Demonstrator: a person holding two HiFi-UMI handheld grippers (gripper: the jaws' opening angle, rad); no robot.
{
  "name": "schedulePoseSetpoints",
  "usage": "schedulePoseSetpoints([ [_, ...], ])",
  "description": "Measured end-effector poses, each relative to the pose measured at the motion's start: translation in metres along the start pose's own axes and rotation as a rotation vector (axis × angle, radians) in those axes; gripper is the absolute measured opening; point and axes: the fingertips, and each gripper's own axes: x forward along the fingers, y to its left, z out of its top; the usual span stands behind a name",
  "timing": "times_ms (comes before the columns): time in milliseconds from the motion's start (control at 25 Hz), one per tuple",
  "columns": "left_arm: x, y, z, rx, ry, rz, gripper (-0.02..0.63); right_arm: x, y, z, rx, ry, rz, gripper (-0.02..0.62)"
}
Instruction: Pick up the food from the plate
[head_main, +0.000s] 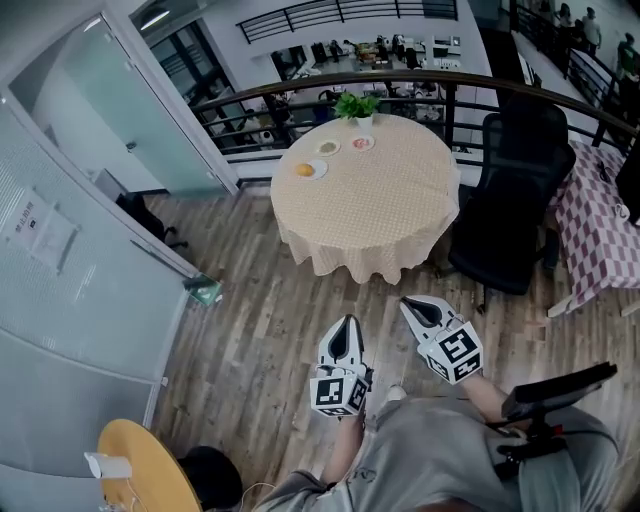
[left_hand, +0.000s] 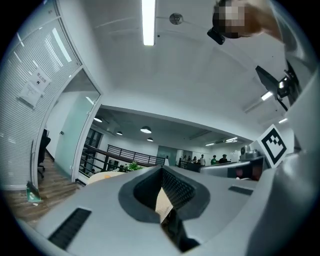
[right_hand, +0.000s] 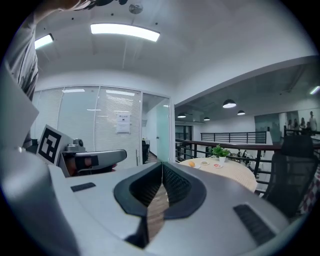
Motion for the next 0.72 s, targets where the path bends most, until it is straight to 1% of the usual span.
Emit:
schedulePoseSetpoints([
  [160,0.003,0.008,-0.004,-0.011,0.014,-0.03,0.011,0.009,0.003,-0.005,0.028,0.015,-0.031,0.015],
  [440,-0.001,0.023,-0.013,-0.039,0.04,-0.041,0.011,0.018,-0.003,0.004,0.021,0.017,-0.066,0.015],
  [560,-0.007,0.034,-0.013,-0.043,0.037,-0.025,0.011,0.031,-0.001,0.007,0.019,0.018,-0.063,0.015],
  [720,-0.012,0.059,-0.017,-0.056,0.044,0.023,0.011,0.055,0.007,0.01,0.013,0.017,-0.035,0.015],
])
